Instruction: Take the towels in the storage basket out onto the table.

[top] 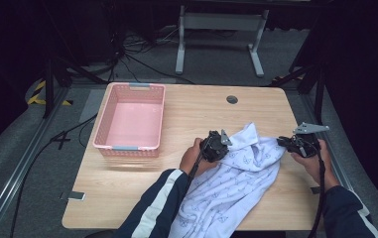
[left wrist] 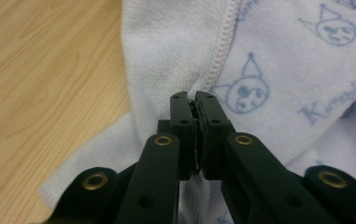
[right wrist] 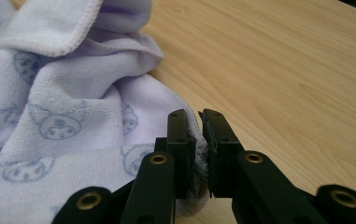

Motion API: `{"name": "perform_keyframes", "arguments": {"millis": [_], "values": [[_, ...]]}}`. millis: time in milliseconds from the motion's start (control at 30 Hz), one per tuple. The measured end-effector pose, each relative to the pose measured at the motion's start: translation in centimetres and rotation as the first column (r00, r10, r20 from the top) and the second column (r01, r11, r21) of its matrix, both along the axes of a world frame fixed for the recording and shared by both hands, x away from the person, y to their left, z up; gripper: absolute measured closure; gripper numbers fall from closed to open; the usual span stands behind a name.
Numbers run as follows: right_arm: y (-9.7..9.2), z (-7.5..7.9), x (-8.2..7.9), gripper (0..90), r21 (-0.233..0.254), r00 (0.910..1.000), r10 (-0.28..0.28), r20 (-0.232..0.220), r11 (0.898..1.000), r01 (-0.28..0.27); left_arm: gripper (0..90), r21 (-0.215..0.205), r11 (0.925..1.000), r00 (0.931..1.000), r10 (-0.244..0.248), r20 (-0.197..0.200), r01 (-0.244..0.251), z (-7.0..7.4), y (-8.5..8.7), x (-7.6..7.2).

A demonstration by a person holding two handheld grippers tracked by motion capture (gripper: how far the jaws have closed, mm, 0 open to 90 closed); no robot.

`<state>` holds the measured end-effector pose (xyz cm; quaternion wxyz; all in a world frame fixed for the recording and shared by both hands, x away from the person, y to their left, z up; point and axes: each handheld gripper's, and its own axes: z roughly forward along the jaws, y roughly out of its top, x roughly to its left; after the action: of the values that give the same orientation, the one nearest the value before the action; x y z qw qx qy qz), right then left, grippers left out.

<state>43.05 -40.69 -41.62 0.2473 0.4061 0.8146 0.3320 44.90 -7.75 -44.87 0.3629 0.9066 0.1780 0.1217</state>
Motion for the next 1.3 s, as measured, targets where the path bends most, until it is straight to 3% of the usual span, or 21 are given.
{"name": "perform_keyframes", "arguments": {"millis": [100,133,167,200,300,400,533,600,633,700,800,833,867,900,933,967,1033,1133,1167,1233,1300], "values": [[-0.8,0.4,-0.2,82.4,0.009,0.9981,-0.053,0.03,0.999,0.053,87.5,-0.076,0.992,0.9949,0.101,-0.003,-0.101,0.3,1.6,0.7],[-1.0,0.5,-0.3,82.6,0.01,0.9966,-0.071,0.04,0.997,0.071,87.6,-0.112,0.9821,0.9884,0.152,-0.009,-0.152,0.4,2.3,0.9],[-1.0,0.5,-0.3,82.6,0.01,0.9966,-0.071,0.04,0.997,0.071,87.6,-0.112,0.9821,0.9884,0.152,-0.009,-0.152,0.4,2.3,0.9],[-1.7,0.8,-0.5,82.6,-0.002,0.9869,-0.145,0.071,0.989,0.145,87.6,-0.139,0.9644,0.974,0.227,-0.004,-0.225,0.4,3.3,1.4],[-2.6,0.9,-0.5,82.6,0.016,0.9713,-0.226,0.073,0.974,0.226,87.5,-0.179,0.9258,0.9426,0.332,-0.04,-0.333,0.2,4.7,2.4],[-3.6,0.6,-0.3,82.4,-0.005,0.9545,-0.291,0.065,0.956,0.292,87.5,-0.207,0.8826,0.9065,0.407,-0.111,-0.422,-0.2,5.8,3.3],[-4.3,-0.2,0.2,79.4,0.009,0.95,-0.312,0.001,0.95,0.312,85.5,-0.197,0.8558,0.8775,0.456,-0.15,-0.478,-0.6,5.8,3.9],[-4.0,-0.5,0.4,72.7,-0.027,0.9528,-0.303,-0.024,0.953,0.302,69.4,-0.172,0.8474,0.8632,0.48,-0.156,-0.502,-0.7,5.4,4.1],[-4.0,-0.6,0.5,71.6,-0.029,0.9576,-0.287,-0.02,0.958,0.287,66.1,-0.168,0.8497,0.8649,0.479,-0.149,-0.5,-0.7,5.2,4.0],[-3.9,-0.7,0.4,66.1,-0.006,0.9661,-0.257,-0.027,0.966,0.257,56.9,-0.178,0.8652,0.8829,0.451,-0.13,-0.469,-0.3,5.0,3.6],[-3.8,-0.2,0.5,60.7,0.041,0.9746,-0.224,-0.001,0.974,0.224,51.8,-0.151,0.9188,0.9312,0.359,-0.064,-0.365,0.8,4.5,2.2],[-3.8,-0.2,0.5,60.7,0.041,0.9746,-0.224,-0.001,0.974,0.224,51.5,-0.151,0.9188,0.9312,0.359,-0.064,-0.365,0.8,4.5,2.2],[-3.7,0.1,0.6,59.7,0.054,0.9763,-0.216,0.012,0.975,0.215,51.5,-0.145,0.9433,0.9543,0.296,-0.043,-0.299,1.2,4.4,1.3],[-3.6,0.4,0.8,57.9,0.051,0.9751,-0.22,0.027,0.975,0.218,59.5,-0.123,0.9613,0.9691,0.245,-0.03,-0.247,1.5,4.4,0.5],[-3.4,0.8,1.3,58.2,0.04,0.9787,-0.2,0.046,0.979,0.198,59.8,-0.106,0.9724,0.9782,0.207,-0.02,-0.208,1.6,4.4,-0.1],[-3.2,0.9,1.8,58.6,0.032,0.9797,-0.196,0.044,0.98,0.194,61.5,-0.053,0.9913,0.9927,0.12,-0.018,-0.12,1.6,4.5,-1.8],[-2.9,1.0,2.8,60.8,0.028,0.983,-0.179,0.04,0.984,0.178,64.3,-0.021,0.9988,0.9978,0.043,-0.05,-0.044,1.3,4.8,-3.0],[-2.6,0.9,3.9,63.9,0.022,0.9892,-0.145,0.022,0.989,0.145,65.8,0.017,0.9996,0.9977,-0.02,-0.065,0.022,0.7,5.3,-4.5],[-2.1,0.4,5.0,64.7,0.004,0.9939,-0.109,-0.018,0.994,0.109,65.8,0.037,0.9973,0.9942,-0.06,-0.089,0.064,0.0,5.6,-5.4],[-1.6,-0.4,6.1,65.0,-0.027,0.9937,-0.096,-0.058,0.995,0.095,65.9,0.072,0.9945,0.9921,-0.068,-0.106,0.076,-0.6,5.9,-6.0],[-1.3,-1.3,6.9,65.3,-0.034,0.9919,-0.089,-0.091,0.996,0.086,66.0,0.061,0.9949,0.9924,-0.074,-0.098,0.08,-0.8,6.2,-6.4]]}}
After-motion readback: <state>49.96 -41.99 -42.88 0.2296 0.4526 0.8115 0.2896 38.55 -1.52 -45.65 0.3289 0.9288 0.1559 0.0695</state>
